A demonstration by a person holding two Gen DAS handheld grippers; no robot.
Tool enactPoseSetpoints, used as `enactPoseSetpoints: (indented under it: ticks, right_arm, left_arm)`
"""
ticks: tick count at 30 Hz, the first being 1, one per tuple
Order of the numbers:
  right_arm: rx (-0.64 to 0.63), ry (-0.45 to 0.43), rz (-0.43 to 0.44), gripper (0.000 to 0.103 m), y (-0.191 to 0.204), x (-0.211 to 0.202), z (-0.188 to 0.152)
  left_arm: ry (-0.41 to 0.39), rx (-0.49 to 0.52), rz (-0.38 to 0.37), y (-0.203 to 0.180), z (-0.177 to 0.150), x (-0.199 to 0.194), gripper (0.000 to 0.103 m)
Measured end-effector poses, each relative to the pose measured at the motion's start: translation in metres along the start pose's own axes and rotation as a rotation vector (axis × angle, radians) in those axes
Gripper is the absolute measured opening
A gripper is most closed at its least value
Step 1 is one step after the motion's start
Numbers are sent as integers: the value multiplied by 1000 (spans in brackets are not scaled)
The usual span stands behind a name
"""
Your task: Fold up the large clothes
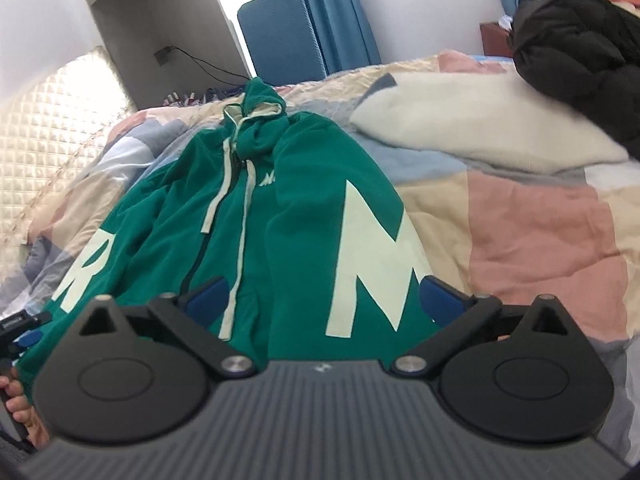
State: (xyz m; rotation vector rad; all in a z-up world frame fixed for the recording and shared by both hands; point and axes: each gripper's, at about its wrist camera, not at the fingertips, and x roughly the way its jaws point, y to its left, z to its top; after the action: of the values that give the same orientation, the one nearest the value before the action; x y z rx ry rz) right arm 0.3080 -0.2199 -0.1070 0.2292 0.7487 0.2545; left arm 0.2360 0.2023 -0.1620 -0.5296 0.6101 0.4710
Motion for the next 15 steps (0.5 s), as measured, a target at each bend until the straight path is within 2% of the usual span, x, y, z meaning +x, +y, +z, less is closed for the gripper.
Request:
enactPoseSetpoints:
  ticks: [4,7,9,11,13,15]
  right_arm:
    - [1,53,-52,103,-5,13,-2]
    - [51,108,-90,103,-15,26,-4]
    - [100,139,-58,103,-22,33,-6]
    - [119,183,17,103,-21,41,-9]
    - [83,220,77,103,-12,45,-13]
    - [13,232,72,103,2,47,-17]
  left_arm:
    - [15,-33,4,5,2,9,68]
    - [16,-46,24,6,3,15,68]
    - [14,-64,28,8,3,17,68]
    - [13,-73,26,8,3,18,68]
    - [16,-59,24,6,2,19,70]
    - [16,-36,26,4,0,19,71]
